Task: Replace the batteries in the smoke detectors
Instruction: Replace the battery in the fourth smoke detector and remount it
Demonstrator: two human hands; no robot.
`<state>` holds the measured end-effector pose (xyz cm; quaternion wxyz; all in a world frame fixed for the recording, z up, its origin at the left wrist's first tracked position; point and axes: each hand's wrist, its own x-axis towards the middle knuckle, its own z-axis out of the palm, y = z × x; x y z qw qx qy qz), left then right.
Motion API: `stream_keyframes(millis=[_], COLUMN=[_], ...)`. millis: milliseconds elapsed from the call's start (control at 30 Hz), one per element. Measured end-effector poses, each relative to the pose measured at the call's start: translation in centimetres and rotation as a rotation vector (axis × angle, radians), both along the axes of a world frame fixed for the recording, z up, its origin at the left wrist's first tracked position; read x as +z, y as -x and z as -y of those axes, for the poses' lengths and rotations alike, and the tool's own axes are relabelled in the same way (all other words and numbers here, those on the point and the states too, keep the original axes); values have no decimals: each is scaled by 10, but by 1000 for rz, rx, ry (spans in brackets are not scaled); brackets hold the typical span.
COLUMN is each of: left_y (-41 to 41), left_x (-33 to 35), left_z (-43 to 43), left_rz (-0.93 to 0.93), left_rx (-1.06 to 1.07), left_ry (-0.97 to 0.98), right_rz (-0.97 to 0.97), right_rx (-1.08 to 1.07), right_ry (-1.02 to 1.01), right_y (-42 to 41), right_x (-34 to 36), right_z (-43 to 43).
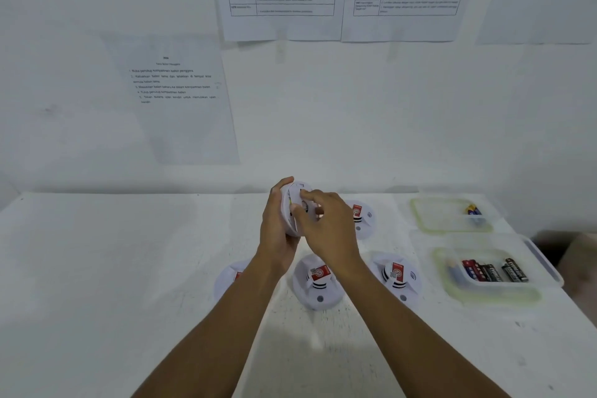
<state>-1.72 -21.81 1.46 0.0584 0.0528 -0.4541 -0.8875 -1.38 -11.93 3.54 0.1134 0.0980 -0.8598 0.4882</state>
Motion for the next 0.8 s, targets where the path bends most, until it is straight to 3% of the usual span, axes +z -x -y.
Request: stream_keyframes(millis=[100,233,467,533,667,800], left_y=[3,2,-4,-7,-7,-10], left_x=[1,7,0,-3,-5,-5], left_z=[7,9,25,27,30,32], left_rz=[15,-7,-23,-35,-63,-75], left_rx=[-16,-77,1,33,140,123], left_ry=[76,338,436,492,641,778], right_rz=[63,290,475,414,223,106], right_rx=[24,80,158,175,219,217], right_ry=[60,339,833,720,265,84], right_y=[4,8,15,15,14,13], right_x=[9,17,9,2,-3,-4], right_z=[-7,-13,-31,-35,-44,-47])
